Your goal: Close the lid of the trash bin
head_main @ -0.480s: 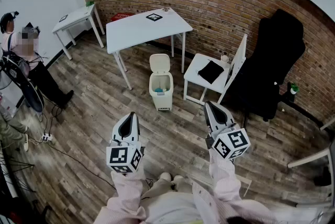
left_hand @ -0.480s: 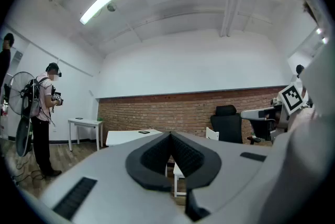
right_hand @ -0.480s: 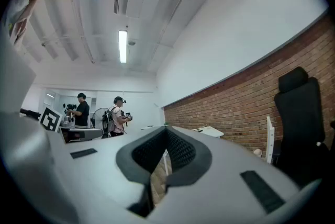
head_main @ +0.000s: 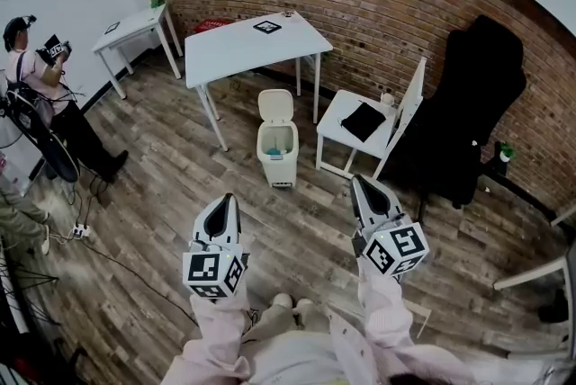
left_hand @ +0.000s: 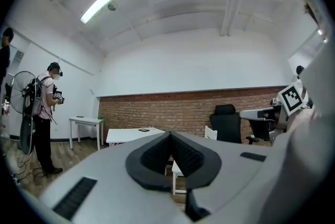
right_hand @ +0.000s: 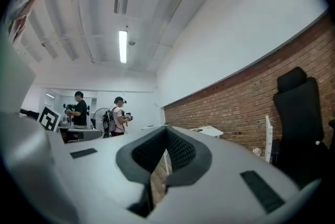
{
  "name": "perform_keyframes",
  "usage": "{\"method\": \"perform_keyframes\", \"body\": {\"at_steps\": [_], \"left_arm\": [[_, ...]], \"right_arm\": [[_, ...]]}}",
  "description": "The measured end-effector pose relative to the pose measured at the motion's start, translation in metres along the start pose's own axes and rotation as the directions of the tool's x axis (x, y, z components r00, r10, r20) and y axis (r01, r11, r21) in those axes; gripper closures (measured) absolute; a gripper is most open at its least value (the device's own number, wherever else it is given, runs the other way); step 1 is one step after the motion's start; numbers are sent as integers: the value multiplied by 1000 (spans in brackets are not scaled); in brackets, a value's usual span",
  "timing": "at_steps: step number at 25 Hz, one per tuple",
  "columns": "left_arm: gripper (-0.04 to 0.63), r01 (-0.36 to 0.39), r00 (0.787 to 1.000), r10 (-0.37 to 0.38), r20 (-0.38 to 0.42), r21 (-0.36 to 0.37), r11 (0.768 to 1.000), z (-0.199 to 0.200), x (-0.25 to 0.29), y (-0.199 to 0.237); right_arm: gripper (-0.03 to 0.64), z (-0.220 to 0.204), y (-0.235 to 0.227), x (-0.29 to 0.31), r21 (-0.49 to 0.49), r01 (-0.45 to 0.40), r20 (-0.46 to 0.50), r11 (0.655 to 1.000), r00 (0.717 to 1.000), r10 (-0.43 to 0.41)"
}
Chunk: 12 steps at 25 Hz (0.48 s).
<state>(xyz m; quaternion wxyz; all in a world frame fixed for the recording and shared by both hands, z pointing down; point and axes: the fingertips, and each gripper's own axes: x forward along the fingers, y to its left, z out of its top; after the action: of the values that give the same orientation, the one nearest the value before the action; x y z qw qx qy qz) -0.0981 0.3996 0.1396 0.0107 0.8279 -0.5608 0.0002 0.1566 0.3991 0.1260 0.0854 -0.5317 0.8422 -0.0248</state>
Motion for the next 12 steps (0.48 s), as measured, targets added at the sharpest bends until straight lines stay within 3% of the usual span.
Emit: {"method": "perform_keyframes", "body": {"at_steps": [12], "left_arm": [[601, -16, 1000, 16, -15, -8, 1000, -12, -18, -7]], "right_arm": [[598, -12, -3, -8, 13, 16, -18, 1000, 1000, -16]]}}
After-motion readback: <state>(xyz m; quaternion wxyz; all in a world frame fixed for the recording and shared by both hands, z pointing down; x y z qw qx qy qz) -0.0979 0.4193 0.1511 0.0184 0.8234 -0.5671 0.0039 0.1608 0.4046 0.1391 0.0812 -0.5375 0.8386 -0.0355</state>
